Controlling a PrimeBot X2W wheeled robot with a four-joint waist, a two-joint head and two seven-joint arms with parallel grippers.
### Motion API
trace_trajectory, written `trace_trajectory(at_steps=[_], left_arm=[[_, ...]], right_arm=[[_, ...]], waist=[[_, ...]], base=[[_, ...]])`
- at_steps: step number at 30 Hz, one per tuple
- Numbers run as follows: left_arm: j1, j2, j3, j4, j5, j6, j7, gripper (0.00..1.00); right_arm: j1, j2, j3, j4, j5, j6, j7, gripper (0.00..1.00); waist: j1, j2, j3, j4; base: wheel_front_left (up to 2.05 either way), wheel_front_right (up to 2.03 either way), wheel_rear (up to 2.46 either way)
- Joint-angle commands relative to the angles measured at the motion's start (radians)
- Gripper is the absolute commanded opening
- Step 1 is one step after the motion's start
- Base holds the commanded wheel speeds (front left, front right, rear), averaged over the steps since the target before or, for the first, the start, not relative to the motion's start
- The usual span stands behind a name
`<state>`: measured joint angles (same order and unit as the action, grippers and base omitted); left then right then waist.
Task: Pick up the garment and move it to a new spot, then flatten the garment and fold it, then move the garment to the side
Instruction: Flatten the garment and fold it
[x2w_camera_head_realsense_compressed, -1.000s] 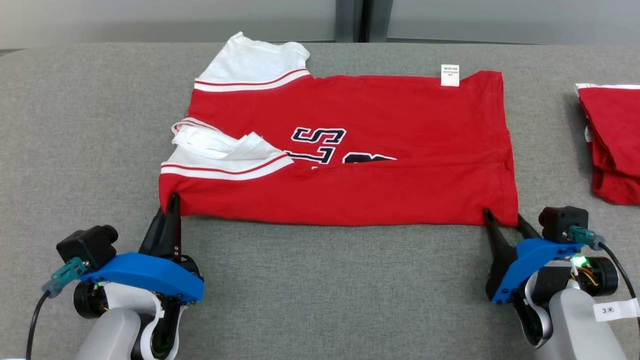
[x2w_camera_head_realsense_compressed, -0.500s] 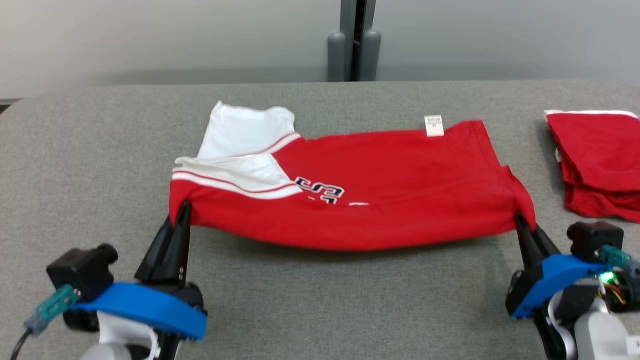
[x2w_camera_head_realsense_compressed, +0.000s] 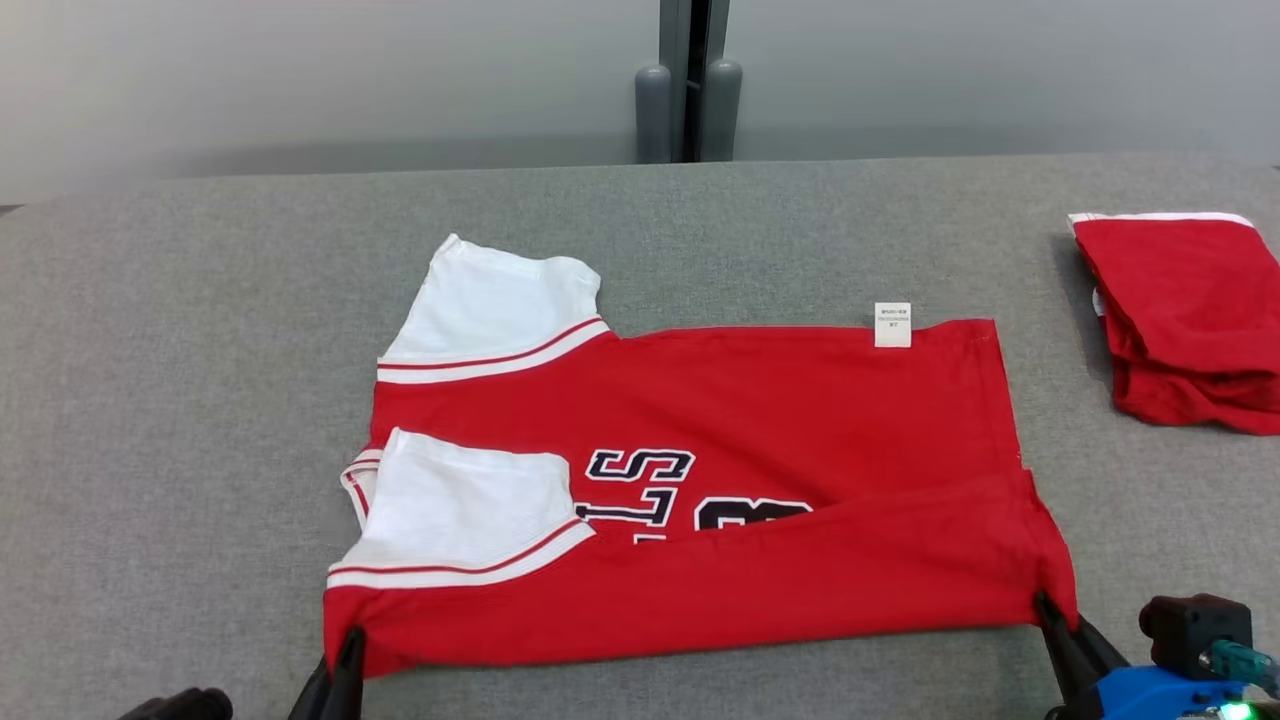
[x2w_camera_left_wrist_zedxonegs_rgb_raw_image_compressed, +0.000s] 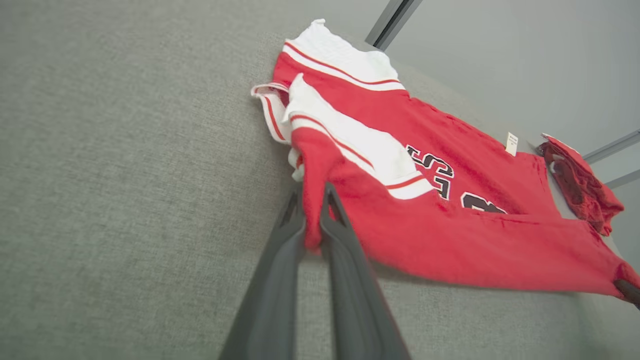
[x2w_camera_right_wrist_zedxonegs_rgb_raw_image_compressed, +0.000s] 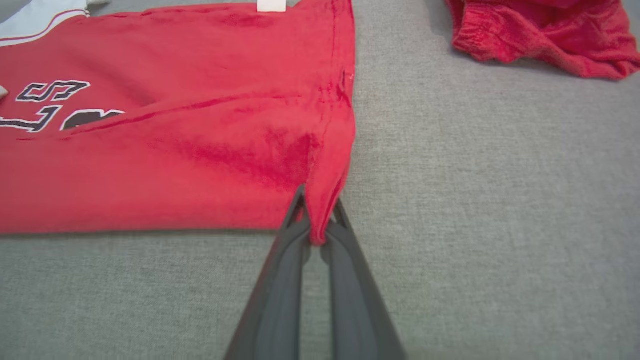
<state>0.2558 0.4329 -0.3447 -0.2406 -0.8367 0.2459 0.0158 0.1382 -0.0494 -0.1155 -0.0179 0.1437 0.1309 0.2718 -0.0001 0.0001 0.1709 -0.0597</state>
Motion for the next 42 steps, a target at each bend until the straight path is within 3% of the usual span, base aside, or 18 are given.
trace_trajectory(at_steps=[1,5,6,7,8,9,10,18,28,33,39,42], left_arm=[[0.001,-0.006,0.005,0.016,-0.012,-0.008,-0.009,0.00],[-0.030,-0.019,0.011,0.097,-0.029,-0.025,-0.021,0.00],[-0.036,-0.020,0.015,0.116,-0.032,-0.027,-0.023,0.00],[-0.039,-0.020,0.016,0.132,-0.035,-0.028,-0.020,0.00],[-0.041,-0.015,0.012,0.144,-0.031,-0.033,-0.013,0.06],[-0.045,-0.012,0.009,0.149,-0.030,-0.036,-0.013,0.42],[-0.048,-0.012,0.010,0.153,-0.031,-0.040,-0.015,1.00],[-0.148,0.076,0.015,0.076,0.049,-0.032,0.019,1.00],[-0.597,0.288,0.062,-0.008,0.146,-0.110,0.227,1.00],[-0.823,0.328,0.027,0.106,0.141,-0.184,0.367,1.00],[-0.988,0.328,-0.041,0.314,0.128,-0.278,0.498,1.00],[-1.042,0.324,-0.054,0.398,0.114,-0.301,0.540,1.00]], right_arm=[[0.012,-0.002,-0.008,0.008,0.009,0.000,-0.003,0.00],[-0.009,-0.003,-0.009,0.053,-0.001,0.000,-0.029,0.00],[-0.015,-0.002,-0.007,0.064,-0.001,0.000,-0.037,0.04],[-0.021,-0.002,-0.006,0.073,-0.002,0.000,-0.041,0.22],[-0.028,-0.003,-0.008,0.082,-0.005,0.000,-0.048,0.42],[-0.032,-0.003,-0.008,0.088,-0.008,0.000,-0.053,1.00],[-0.032,-0.003,-0.008,0.093,-0.011,0.000,-0.056,1.00],[-0.082,-0.002,-0.040,0.067,-0.045,0.000,-0.085,1.00],[-0.294,-0.002,0.027,0.007,-0.125,0.000,-0.110,1.00],[-0.397,-0.002,0.095,0.029,-0.155,0.000,-0.120,1.00],[-0.494,-0.002,0.184,0.072,-0.138,0.000,-0.133,1.00],[-0.538,-0.002,0.229,0.087,-0.131,0.000,-0.142,1.00]], waist=[[0.0001,-0.0001,0.003,0.002],[0.0001,-0.0001,0.005,0.000],[0.0001,-0.0001,0.004,-0.001],[0.0001,-0.0001,0.005,-0.003],[0.0001,-0.0001,0.005,-0.005],[0.0001,-0.0001,0.006,-0.006],[0.0001,-0.0001,0.006,-0.008],[0.0001,-0.0001,0.017,-0.030],[0.0001,-0.0001,0.114,-0.088],[0.0001,-0.0001,0.194,-0.132],[0.0001,-0.0001,0.291,-0.195],[0.0001,-0.0001,0.339,-0.229]], base=[[0.00,0.00,0.00],[0.00,0.00,0.00],[0.00,0.00,0.00],[0.00,0.00,0.00],[0.00,0.00,0.00],[0.00,0.00,0.00],[0.00,0.00,0.00],[0.00,0.00,0.00],[0.00,0.00,0.00],[0.00,0.00,0.00],[0.00,0.00,0.00],[0.00,0.00,0.00]])
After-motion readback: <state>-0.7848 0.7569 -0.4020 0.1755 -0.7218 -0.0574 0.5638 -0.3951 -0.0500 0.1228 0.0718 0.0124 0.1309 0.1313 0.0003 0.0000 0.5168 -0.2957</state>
